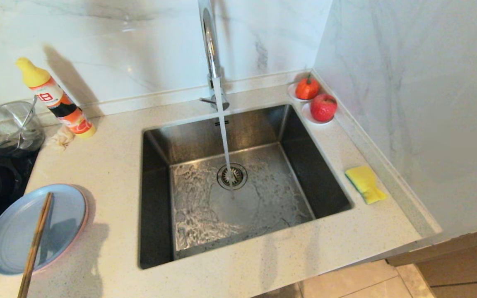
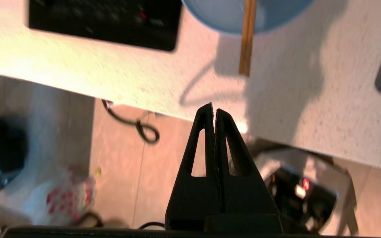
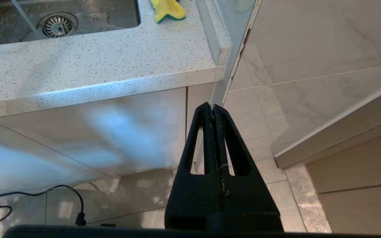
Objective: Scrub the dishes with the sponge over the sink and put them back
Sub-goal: Turn on the faucet
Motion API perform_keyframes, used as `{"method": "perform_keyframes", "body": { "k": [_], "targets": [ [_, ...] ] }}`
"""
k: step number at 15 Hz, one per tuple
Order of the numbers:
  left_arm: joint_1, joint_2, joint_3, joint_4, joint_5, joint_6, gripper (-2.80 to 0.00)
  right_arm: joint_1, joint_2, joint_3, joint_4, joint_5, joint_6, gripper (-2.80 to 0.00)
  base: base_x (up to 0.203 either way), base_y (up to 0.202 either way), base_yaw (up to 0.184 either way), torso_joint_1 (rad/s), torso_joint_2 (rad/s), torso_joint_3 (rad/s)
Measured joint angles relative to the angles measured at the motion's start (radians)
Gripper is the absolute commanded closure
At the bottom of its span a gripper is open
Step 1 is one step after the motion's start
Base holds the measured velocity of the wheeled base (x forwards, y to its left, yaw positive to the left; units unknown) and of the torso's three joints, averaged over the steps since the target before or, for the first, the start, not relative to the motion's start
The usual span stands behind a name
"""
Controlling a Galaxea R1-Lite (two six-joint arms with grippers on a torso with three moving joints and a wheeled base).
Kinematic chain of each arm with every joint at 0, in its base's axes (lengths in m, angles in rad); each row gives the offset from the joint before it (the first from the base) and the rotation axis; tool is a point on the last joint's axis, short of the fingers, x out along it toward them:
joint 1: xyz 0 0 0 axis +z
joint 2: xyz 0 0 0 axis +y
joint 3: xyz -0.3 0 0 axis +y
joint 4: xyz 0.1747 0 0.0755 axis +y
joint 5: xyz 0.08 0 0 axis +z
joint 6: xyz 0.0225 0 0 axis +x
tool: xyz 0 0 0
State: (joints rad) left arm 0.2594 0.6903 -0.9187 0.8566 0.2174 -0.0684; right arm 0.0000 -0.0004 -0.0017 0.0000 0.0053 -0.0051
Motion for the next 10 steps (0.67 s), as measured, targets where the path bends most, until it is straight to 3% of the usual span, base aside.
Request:
{"method": "perform_keyframes", "body": {
  "k": [6,10],
  "targets": [
    [0.156,0.195,0.016,-0.006,-0.266,0.033,0.0,0.0,0.0,0.001,0.0,0.0,0.0,0.0,0.0,0.0,0.0,0.0,0.0,0.0],
    [0.229,0.33,0.052,-0.059,-0.317,0.034,0.0,0.0,0.0,0.0,0.0,0.0,0.0,0.0,0.0,0.0,0.0,0.0,0.0,0.0]
  ]
}}
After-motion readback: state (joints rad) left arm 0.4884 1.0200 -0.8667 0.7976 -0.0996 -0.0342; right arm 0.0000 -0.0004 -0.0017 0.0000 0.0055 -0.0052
